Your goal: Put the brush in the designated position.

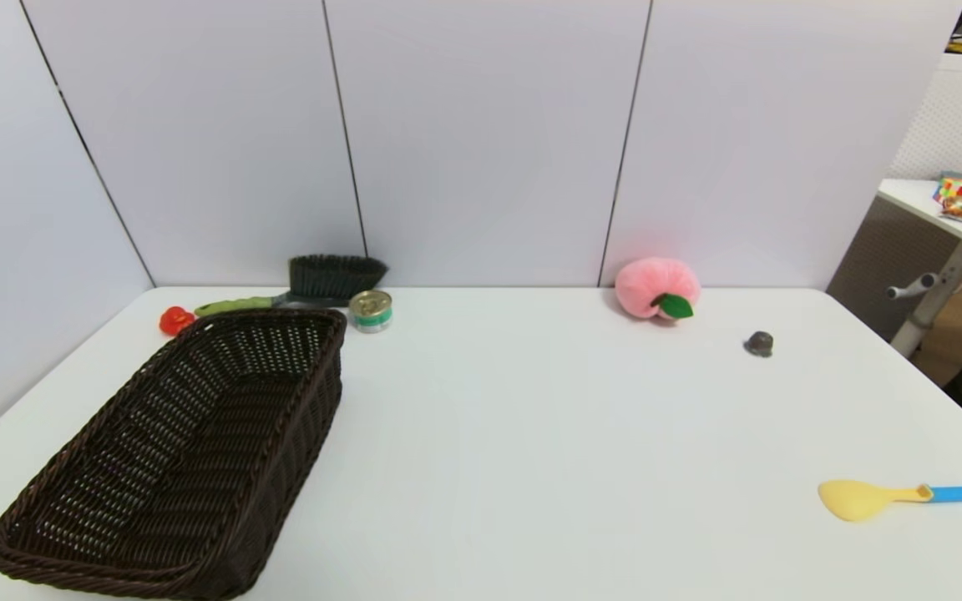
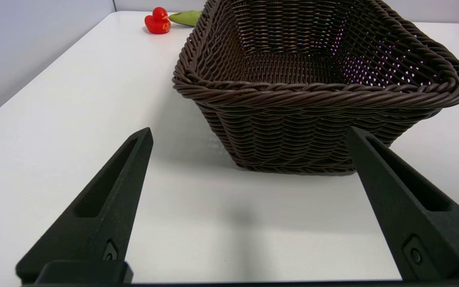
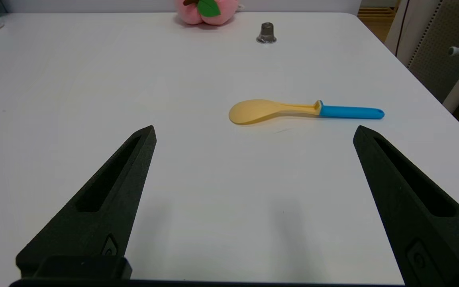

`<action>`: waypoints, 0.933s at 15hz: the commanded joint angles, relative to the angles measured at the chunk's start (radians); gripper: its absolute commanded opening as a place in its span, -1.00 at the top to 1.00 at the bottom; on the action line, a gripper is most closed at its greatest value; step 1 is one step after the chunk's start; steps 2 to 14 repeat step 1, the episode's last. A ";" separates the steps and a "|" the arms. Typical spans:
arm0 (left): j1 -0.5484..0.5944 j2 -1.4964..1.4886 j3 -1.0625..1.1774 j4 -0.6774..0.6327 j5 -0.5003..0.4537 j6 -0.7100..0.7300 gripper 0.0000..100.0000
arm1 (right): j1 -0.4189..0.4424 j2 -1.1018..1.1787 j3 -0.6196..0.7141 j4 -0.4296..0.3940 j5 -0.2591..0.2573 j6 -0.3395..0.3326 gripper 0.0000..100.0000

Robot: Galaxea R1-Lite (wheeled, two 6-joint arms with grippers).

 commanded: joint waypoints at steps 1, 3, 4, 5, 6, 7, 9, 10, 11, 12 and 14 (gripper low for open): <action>0.000 0.002 0.000 -0.001 0.000 0.000 -1.00 | 0.000 0.001 0.002 -0.001 0.000 0.002 -1.00; 0.000 0.002 0.000 -0.001 0.000 0.000 -1.00 | 0.000 0.001 0.002 -0.001 0.000 0.002 -1.00; 0.000 0.002 0.000 -0.001 0.000 0.000 -1.00 | 0.000 0.001 0.002 -0.001 0.000 0.002 -1.00; 0.000 0.002 0.000 -0.001 0.000 0.000 -1.00 | 0.000 0.001 0.002 -0.001 0.000 0.002 -1.00; 0.000 0.002 0.000 -0.001 0.000 0.000 -1.00 | 0.000 0.001 0.002 -0.001 0.000 0.002 -1.00; 0.000 0.002 0.000 -0.001 0.000 0.000 -1.00 | 0.000 0.001 0.002 -0.001 0.000 0.002 -1.00; 0.000 0.002 0.000 -0.001 0.000 0.000 -1.00 | 0.000 0.001 0.002 -0.001 0.000 0.002 -1.00; 0.000 0.002 0.000 -0.001 0.000 0.000 -1.00 | 0.000 0.001 0.002 -0.001 0.000 0.002 -1.00; 0.000 0.002 0.000 -0.001 0.000 0.000 -1.00 | 0.000 0.001 0.002 -0.001 0.000 0.002 -1.00; 0.000 0.002 0.000 -0.001 0.000 0.000 -1.00 | 0.000 0.001 0.002 -0.001 0.000 0.002 -1.00; 0.000 0.002 0.000 -0.001 0.000 0.000 -1.00 | 0.000 0.001 0.002 -0.001 0.000 0.002 -1.00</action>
